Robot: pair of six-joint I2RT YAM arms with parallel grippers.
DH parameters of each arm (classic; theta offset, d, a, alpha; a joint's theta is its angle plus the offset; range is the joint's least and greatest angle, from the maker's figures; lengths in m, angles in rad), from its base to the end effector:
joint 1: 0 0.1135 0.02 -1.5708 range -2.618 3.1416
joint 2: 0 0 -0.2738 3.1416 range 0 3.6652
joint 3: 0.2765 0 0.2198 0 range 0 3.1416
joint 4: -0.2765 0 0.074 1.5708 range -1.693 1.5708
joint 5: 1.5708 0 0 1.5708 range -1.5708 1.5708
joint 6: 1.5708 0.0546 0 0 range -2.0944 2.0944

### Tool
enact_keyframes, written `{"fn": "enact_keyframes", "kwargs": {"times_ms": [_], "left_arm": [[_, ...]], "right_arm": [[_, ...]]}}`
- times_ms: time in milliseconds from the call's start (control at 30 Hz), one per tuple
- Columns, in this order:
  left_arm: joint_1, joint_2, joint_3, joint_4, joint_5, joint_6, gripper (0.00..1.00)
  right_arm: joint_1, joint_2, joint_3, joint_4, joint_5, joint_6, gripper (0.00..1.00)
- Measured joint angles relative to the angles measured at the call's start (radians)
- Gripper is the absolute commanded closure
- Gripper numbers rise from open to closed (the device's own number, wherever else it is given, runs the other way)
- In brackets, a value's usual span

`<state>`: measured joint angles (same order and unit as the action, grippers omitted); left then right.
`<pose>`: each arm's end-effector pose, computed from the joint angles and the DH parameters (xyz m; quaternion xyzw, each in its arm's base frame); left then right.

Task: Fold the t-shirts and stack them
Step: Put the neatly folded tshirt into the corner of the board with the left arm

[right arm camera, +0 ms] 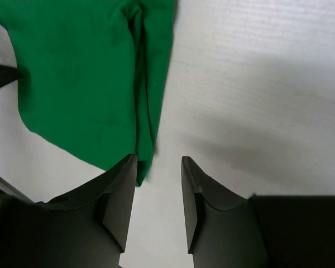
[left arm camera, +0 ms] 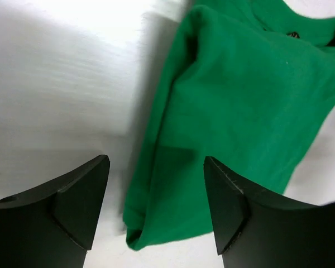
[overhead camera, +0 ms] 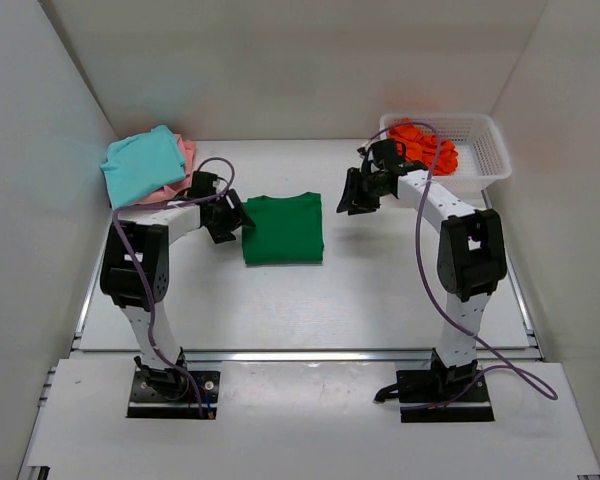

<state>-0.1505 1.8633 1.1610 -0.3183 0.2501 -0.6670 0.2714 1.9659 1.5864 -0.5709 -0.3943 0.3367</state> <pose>0.3593 -0.0682 0.1767 -0.2111 0.9319 -0.2173 0.1996 0.3955 0.1318 0.2424 -0.0293 0.9353 0.2676 0.2298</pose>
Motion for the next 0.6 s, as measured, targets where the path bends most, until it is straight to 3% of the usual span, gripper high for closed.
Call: {"fn": "enact_keyframes", "kwargs": {"times_ms": [67,200,400,433,467,500,533,567,600], "left_arm": [[-0.034,0.019,0.04,-0.028,-0.035,0.04,0.16],[-0.101,0.096,0.172,-0.111,-0.105,0.111,0.18],[-0.23,0.31,0.505,-0.371,-0.304,0.246,0.19],[-0.249,0.332,0.541,-0.405,-0.332,0.262,0.23],[-0.261,0.344,0.566,-0.427,-0.351,0.273,0.4],[-0.272,0.352,0.583,-0.445,-0.362,0.281,0.63],[-0.28,0.356,0.59,-0.461,-0.369,0.284,0.77],[-0.284,0.359,0.59,-0.471,-0.357,0.288,1.0],[-0.284,0.357,0.591,-0.475,-0.354,0.293,1.0]], "right_arm": [[0.005,-0.014,-0.035,0.008,-0.008,0.0,0.65],[0.005,-0.041,-0.07,0.012,-0.01,0.003,0.65],[-0.006,-0.089,-0.074,0.016,-0.011,0.003,0.65],[-0.011,-0.098,-0.074,0.018,-0.011,0.003,0.65],[-0.018,-0.108,-0.076,0.02,-0.011,0.003,0.65],[-0.025,-0.12,-0.079,0.022,-0.011,0.004,0.65],[-0.033,-0.13,-0.08,0.022,-0.012,0.003,0.65],[-0.041,-0.14,-0.081,0.024,-0.012,0.003,0.64],[-0.05,-0.149,-0.083,0.027,-0.012,0.003,0.65]]}}
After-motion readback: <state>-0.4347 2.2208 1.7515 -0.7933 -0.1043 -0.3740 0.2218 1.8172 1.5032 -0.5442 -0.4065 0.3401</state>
